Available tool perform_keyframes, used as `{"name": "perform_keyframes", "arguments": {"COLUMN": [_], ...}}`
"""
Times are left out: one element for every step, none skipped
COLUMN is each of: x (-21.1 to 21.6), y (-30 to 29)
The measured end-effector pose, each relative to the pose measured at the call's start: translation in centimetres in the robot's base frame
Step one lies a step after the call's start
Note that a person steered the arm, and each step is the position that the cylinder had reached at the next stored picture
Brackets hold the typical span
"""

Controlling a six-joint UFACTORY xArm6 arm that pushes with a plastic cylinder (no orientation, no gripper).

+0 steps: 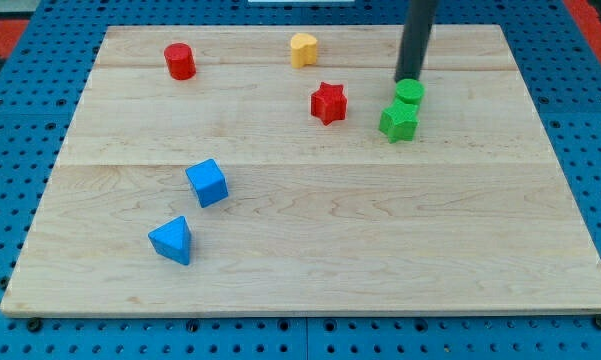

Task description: Move the green star above the red star

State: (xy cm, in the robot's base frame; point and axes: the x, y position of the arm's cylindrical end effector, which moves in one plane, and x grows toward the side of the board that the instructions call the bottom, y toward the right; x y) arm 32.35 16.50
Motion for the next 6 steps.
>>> {"name": "perform_keyframes", "arguments": {"x": [6.6, 9.7, 4.5, -1.7, -2.8, -0.2], "y": [4.0, 1.4, -6.9, -12.2, -13.7, -6.2]}}
